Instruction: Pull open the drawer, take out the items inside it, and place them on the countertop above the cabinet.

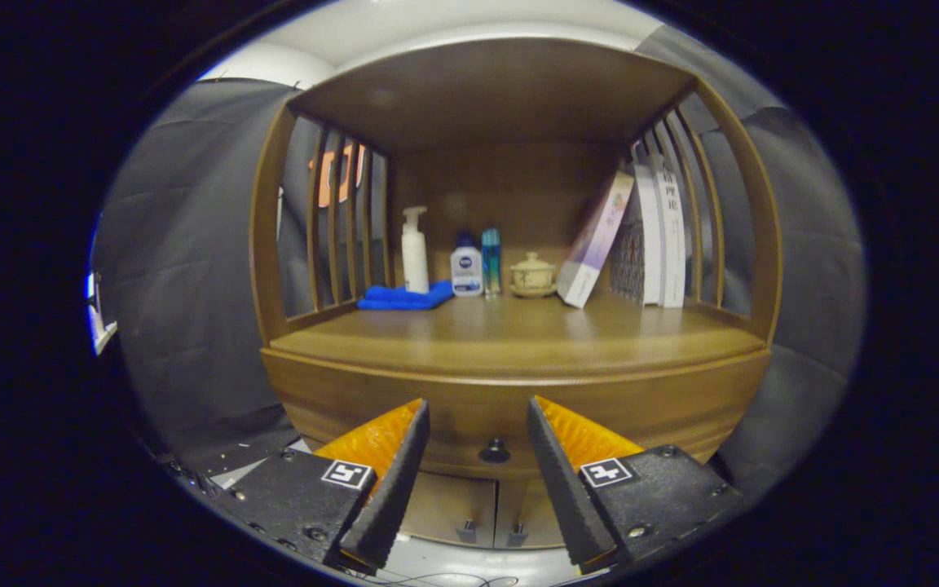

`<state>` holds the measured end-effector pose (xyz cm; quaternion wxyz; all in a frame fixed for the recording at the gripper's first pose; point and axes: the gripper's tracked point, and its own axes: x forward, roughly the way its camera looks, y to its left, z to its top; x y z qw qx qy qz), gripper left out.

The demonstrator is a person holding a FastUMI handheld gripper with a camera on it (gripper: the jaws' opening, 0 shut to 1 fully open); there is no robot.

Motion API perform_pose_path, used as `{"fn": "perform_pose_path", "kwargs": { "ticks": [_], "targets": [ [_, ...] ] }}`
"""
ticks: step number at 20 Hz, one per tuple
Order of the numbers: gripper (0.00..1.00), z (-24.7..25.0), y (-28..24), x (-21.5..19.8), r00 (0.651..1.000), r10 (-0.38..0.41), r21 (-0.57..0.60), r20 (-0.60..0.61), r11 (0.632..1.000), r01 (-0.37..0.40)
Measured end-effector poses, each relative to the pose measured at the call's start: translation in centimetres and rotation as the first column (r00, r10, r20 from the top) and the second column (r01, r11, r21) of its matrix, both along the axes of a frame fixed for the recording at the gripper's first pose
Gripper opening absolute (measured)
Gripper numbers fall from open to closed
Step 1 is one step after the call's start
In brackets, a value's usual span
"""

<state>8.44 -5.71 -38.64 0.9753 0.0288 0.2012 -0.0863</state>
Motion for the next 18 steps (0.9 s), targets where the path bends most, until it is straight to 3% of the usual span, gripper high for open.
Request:
{"fn": "perform_pose_path", "kwargs": {
  "ticks": [6,12,18],
  "targets": [
    [0.61,-4.1,-1.4,1.0,0.996,-0.056,-0.052,-0.065,0.997,0.052],
    [0.41,-5.2,-2.0,1.4,0.996,-0.074,-0.103,-0.043,0.992,0.069],
    [0.26,-5.4,-1.7,1.6,0.995,-0.09,-0.061,-0.046,0.994,0.087]
  ]
}}
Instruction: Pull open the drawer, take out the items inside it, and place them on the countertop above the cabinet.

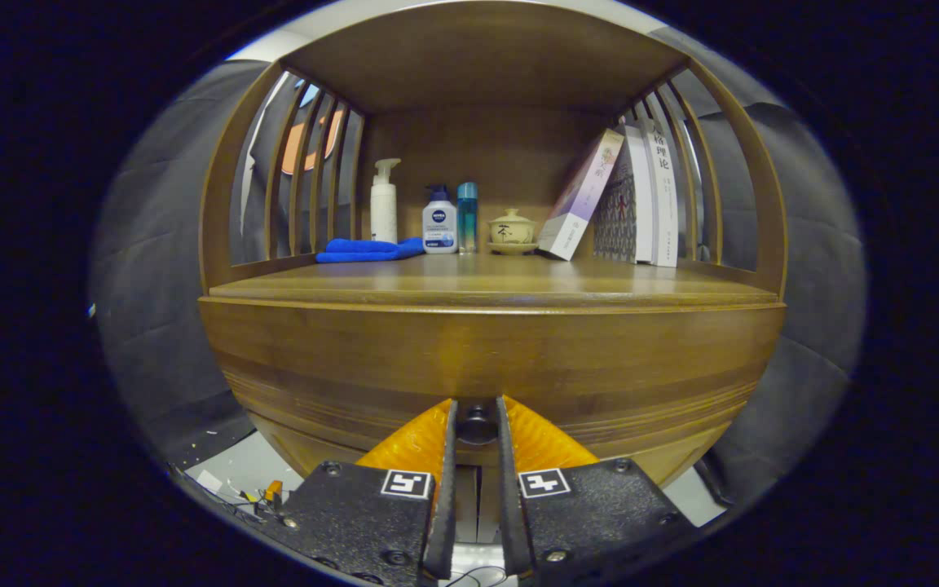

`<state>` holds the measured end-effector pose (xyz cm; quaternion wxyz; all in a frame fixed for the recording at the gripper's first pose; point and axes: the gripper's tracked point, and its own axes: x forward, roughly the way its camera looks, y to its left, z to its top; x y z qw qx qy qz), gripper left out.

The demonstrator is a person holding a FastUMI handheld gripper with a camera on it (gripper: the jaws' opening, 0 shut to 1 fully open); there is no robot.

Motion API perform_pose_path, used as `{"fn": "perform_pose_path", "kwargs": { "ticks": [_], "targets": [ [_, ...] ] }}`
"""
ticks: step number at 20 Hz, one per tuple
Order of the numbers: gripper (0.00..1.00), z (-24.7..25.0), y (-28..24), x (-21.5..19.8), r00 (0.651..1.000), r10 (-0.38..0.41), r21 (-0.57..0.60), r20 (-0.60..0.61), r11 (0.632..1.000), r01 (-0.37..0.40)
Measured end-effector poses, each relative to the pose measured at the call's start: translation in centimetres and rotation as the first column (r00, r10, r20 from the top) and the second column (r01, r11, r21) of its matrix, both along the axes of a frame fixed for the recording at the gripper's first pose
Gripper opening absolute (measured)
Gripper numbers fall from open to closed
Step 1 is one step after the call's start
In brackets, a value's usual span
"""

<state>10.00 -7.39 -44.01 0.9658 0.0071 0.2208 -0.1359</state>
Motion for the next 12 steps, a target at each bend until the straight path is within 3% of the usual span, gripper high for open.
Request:
{"fn": "perform_pose_path", "kwargs": {
  "ticks": [6,12],
  "targets": [
    [0.24,-0.2,-0.3,-0.7,1.0,0.008,-0.013,0.003,1.0,-0.008],
    [0.24,0.7,1.3,-5.7,1.0,0.017,-0.011,0.008,1.0,-0.017]
  ]
}}
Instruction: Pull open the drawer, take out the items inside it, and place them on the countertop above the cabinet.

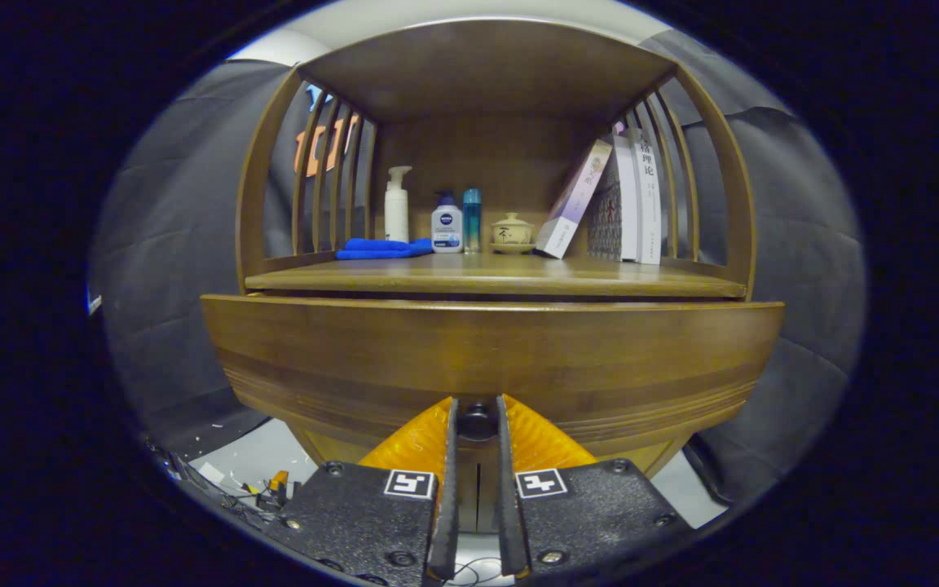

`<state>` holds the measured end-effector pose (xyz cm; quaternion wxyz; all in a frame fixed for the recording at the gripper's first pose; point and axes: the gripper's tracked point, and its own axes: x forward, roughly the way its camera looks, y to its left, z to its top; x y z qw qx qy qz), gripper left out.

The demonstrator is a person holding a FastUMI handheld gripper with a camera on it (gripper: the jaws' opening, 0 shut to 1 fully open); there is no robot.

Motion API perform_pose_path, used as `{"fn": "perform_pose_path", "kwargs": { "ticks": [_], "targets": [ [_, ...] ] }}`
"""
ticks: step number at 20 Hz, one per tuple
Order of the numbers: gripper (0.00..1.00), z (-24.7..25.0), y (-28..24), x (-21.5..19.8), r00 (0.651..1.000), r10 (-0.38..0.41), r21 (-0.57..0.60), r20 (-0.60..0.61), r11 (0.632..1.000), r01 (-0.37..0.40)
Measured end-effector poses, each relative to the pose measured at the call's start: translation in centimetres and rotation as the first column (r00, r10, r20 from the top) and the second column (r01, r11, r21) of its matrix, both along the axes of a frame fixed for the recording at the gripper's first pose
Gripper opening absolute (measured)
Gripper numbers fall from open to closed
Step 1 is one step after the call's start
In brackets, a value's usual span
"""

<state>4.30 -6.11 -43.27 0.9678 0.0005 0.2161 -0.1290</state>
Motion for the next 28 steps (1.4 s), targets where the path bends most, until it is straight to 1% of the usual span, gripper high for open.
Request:
{"fn": "perform_pose_path", "kwargs": {
  "ticks": [3,8,13,17,22,28],
  "targets": [
    [0.23,0.2,0.6,-1.6,1.0,-0.001,0.005,0.001,1.0,0.001],
    [0.23,0.6,1.5,-5.2,0.999,0.047,-0.003,-0.025,0.999,-0.047],
    [0.24,0.6,2.5,-8.3,0.995,0.08,0.012,-0.055,0.997,-0.08],
    [0.23,0.7,2.9,-10.1,0.993,0.093,0.003,-0.068,0.996,-0.093],
    [0.22,0.9,3.5,-12.5,0.991,0.101,0.028,-0.088,0.995,-0.098],
    [0.22,0.8,5.3,-14.8,0.98,0.158,0.013,-0.119,0.987,-0.158]
  ]
}}
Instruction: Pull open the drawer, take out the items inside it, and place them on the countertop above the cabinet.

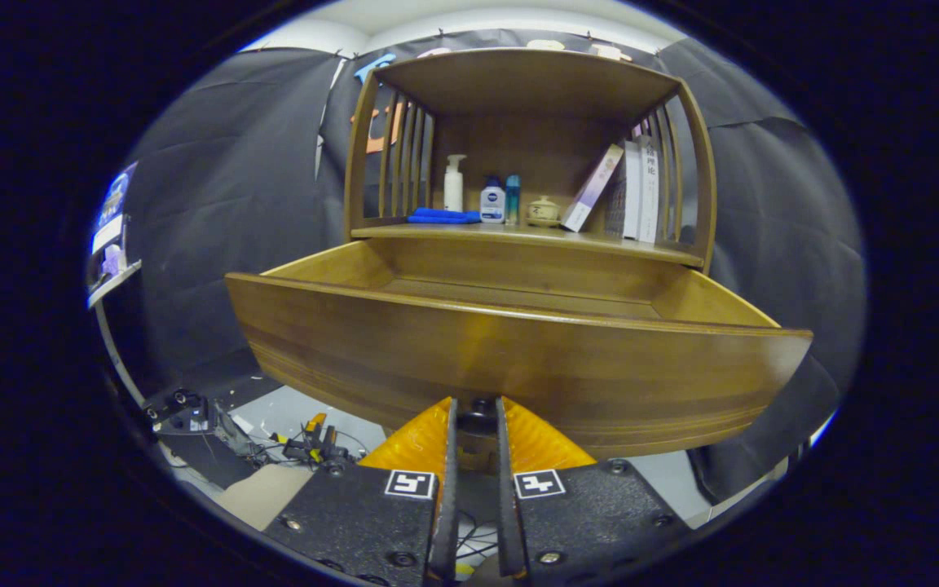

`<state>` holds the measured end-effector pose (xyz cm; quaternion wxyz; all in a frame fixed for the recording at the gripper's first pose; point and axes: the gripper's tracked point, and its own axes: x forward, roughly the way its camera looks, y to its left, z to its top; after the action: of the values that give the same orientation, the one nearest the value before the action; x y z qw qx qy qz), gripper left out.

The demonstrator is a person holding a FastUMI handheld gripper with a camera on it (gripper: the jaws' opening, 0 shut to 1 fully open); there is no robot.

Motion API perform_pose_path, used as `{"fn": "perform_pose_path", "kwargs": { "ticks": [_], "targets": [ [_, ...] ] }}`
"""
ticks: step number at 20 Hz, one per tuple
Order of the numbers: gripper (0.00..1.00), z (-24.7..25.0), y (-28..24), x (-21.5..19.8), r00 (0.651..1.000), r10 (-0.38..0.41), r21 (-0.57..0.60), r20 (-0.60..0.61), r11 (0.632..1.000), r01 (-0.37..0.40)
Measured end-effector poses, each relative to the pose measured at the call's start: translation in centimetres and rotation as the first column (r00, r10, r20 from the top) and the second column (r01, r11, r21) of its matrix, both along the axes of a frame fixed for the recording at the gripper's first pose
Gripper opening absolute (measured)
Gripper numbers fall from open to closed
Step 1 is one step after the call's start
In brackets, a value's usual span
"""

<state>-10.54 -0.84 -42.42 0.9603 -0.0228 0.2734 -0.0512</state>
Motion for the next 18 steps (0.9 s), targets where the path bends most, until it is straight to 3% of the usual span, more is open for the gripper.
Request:
{"fn": "perform_pose_path", "kwargs": {
  "ticks": [5,7,9,12,15,18],
  "targets": [
    [0.26,0.3,-0.2,-0.6,0.997,0.005,-0.023,-0.071,1.0,-0.007],
    [0.33,1.7,1.0,-1.3,0.994,0.048,0.015,-0.1,0.999,-0.046],
    [0.46,3.4,2.4,-1.7,0.987,0.108,0.069,-0.118,0.993,-0.101],
    [0.66,6.7,3.4,-0.6,0.984,0.142,0.17,-0.104,0.978,-0.123],
    [0.76,8.2,1.8,1.4,0.985,0.111,0.183,-0.136,0.979,-0.085],
    [0.76,8.8,1.8,3.9,0.981,0.126,0.211,-0.147,0.973,-0.093]
  ]
}}
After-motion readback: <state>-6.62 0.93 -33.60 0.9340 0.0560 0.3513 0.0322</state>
